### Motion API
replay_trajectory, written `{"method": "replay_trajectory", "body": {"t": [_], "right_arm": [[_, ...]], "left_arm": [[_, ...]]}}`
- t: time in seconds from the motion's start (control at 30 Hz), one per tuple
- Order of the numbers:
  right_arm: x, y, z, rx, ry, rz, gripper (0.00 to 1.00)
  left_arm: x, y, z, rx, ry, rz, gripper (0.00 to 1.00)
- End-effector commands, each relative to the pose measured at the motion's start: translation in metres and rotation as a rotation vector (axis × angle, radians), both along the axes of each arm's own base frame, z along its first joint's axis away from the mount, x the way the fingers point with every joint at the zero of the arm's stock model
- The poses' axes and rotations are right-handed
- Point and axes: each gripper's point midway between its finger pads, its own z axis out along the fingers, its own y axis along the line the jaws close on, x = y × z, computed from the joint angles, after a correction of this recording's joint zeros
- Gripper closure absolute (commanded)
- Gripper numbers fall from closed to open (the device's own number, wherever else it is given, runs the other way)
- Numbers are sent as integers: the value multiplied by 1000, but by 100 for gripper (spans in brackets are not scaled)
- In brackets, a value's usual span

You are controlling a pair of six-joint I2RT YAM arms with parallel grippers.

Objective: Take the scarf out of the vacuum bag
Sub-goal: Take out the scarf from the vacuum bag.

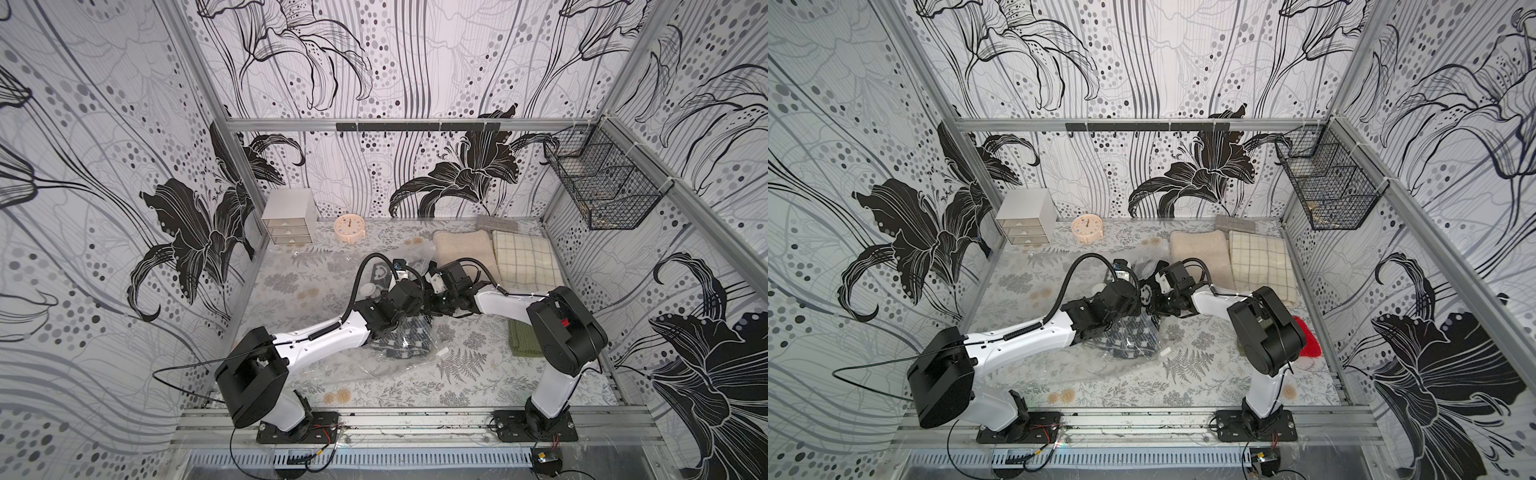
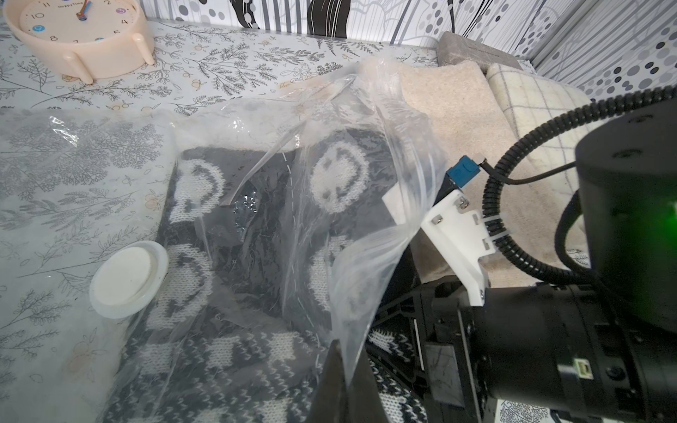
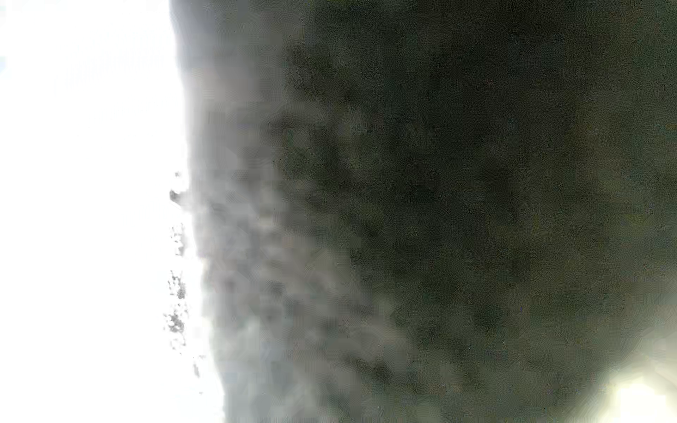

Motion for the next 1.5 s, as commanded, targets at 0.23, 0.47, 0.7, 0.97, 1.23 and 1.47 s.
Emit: {"method": "replay_trajectory", "body": {"t": [0.23,0.47,0.7,0.97,1.23,1.47], "right_arm": [[8,1,-4,4,-13,-1,100],[8,1,-5,-3,-12,4,100],[17,10,4,22,-31,15,100],[29,4,21,-18,-93,7,100],[33,-10,29,-85,-114,19,100],[35,-31,34,-124,-129,-11,100]], "left_arm": [[2,-3,5,-23,-18,7,100],[3,-4,2,-20,-14,8,100],[5,-10,1,-29,-5,-2,100],[5,-11,1,-32,-2,-1,100],[4,-9,2,-33,-5,4,100],[4,-10,-1,-29,2,0,100]]}}
